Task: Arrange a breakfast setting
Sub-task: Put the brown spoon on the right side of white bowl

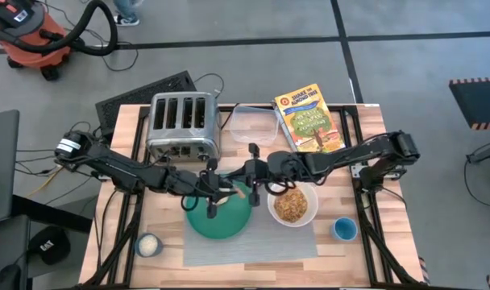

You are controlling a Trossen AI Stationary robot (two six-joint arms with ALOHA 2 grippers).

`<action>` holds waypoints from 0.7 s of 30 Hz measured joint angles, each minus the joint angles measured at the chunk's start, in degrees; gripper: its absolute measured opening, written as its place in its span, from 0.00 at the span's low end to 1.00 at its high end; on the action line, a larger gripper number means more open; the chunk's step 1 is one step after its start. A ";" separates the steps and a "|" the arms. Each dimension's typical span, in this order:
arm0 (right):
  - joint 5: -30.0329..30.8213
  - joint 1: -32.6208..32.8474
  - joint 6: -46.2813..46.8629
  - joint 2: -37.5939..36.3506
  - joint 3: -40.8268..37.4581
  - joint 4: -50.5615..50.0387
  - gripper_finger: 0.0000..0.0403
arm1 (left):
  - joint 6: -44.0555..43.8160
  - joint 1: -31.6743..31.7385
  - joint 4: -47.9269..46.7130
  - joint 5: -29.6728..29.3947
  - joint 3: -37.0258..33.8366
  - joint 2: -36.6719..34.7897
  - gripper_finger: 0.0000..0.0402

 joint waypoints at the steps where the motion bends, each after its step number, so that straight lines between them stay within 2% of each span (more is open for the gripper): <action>1: 0.00 0.13 0.71 -0.84 0.02 -0.67 0.07 | 0.02 -0.06 -0.33 0.04 -0.02 -0.02 0.16; 5: 0.39 1.41 4.17 -4.57 0.14 -5.59 0.07 | 0.86 -0.22 -3.14 -0.90 -0.07 -1.39 0.28; 12: 1.12 2.76 14.78 -13.85 0.04 -21.65 0.07 | -1.29 -0.39 -13.39 -0.72 -0.09 -5.57 0.48; 16: 1.43 2.71 23.58 -20.23 0.07 -32.61 0.07 | -1.66 -1.49 -17.62 -0.65 -0.09 -6.05 0.51; 21: 8.33 2.63 34.11 -27.44 0.09 -47.97 0.07 | -1.68 -2.53 -18.74 -0.89 -0.12 -5.42 0.52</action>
